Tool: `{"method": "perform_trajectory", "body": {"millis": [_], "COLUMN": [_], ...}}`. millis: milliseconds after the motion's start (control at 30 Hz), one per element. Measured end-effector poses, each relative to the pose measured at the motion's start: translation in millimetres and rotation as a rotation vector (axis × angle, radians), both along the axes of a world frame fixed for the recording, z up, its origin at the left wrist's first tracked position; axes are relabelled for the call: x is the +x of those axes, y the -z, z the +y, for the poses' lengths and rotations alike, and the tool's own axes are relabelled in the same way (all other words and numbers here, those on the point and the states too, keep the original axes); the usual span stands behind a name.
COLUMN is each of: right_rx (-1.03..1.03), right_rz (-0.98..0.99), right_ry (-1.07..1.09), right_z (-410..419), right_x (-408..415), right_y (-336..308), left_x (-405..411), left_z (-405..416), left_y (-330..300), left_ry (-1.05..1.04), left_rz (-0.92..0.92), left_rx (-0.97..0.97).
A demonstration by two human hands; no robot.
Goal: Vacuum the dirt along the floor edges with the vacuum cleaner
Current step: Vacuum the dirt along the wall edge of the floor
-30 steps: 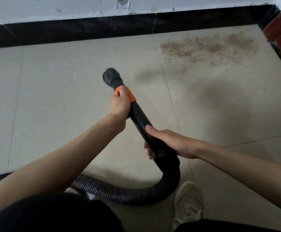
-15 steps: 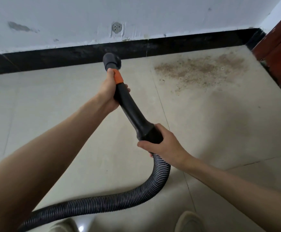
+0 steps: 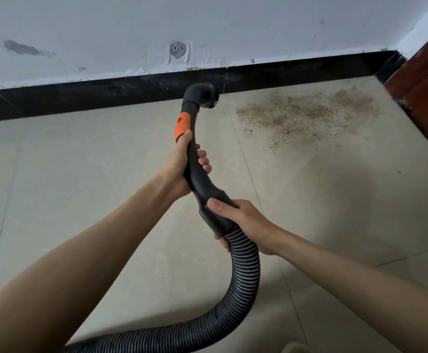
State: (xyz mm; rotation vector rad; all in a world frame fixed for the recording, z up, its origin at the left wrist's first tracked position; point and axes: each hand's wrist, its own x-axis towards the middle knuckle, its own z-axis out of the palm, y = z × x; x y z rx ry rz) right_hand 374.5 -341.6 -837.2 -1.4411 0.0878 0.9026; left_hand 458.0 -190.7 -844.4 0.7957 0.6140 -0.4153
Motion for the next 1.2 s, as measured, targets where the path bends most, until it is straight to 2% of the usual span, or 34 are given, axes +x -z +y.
{"method": "perform_trajectory", "body": {"millis": [100,167,267,467,700,933,1067,1200], "right_rx": [0.121,0.16,0.065,-0.283,-0.439,-0.417,-0.326,-0.207], "right_rz": [0.227,0.277,0.179,-0.22,-0.308,-0.337,-0.27,-0.199], "right_ry": [-0.095,-0.113,-0.05,0.12,0.206,0.214,0.178,0.203], "right_z": [3,6,15,34,22,-11,-31,-45], "right_x": [12,20,33,48,32,45,62,90], "right_y": [-1,0,0,6,7,16,30,40], "left_x": [13,21,32,56,56,66,76,90], "left_z": [5,8,15,26,3,-24,-42,-66], "left_y": [1,3,7,1,-4,1,8,14], "left_ry": [0.049,0.067,0.065,0.035,0.076,0.089,0.088,0.042], "left_rz": [-0.037,-0.029,-0.03,-0.045,0.011,0.109,0.181,0.168], "left_rx": [-0.081,-0.086,-0.059,-0.009,-0.019,0.155,0.289,0.384]}}
